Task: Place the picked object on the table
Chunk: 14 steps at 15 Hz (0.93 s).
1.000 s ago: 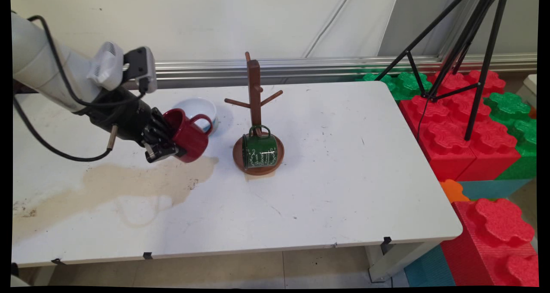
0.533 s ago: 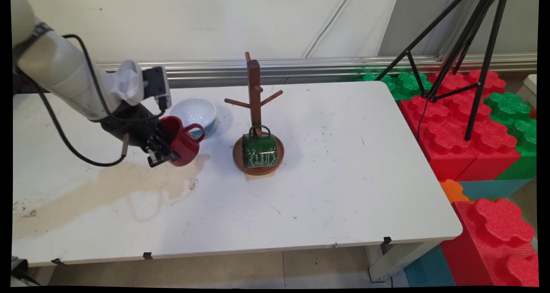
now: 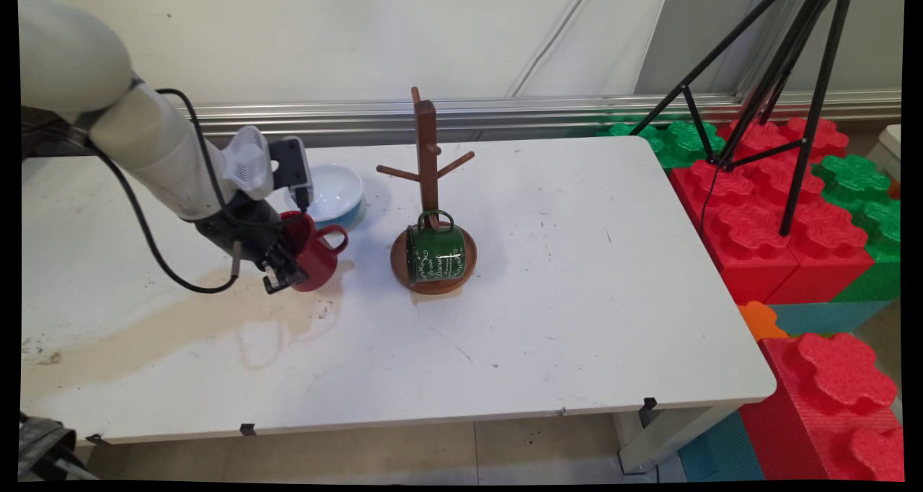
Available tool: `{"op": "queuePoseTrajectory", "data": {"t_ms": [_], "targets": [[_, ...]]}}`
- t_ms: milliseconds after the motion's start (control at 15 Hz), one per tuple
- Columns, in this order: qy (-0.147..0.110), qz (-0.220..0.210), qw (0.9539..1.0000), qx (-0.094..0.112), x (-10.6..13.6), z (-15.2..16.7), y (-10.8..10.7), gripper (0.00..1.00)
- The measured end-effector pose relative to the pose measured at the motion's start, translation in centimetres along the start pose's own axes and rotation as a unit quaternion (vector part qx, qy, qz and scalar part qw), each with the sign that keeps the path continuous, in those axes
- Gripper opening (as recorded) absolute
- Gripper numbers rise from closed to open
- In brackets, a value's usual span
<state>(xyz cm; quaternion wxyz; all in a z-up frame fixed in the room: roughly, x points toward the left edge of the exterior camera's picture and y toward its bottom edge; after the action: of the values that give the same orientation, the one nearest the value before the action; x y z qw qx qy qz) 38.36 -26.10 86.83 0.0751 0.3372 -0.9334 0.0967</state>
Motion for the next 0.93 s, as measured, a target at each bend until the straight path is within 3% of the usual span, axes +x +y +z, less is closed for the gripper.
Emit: {"op": "queuePoseTrajectory", "data": {"t_ms": [933], "targets": [[-0.035, -0.009, 0.9993, -0.003, 1.4, 4.6, 0.0, 0.00]]}}
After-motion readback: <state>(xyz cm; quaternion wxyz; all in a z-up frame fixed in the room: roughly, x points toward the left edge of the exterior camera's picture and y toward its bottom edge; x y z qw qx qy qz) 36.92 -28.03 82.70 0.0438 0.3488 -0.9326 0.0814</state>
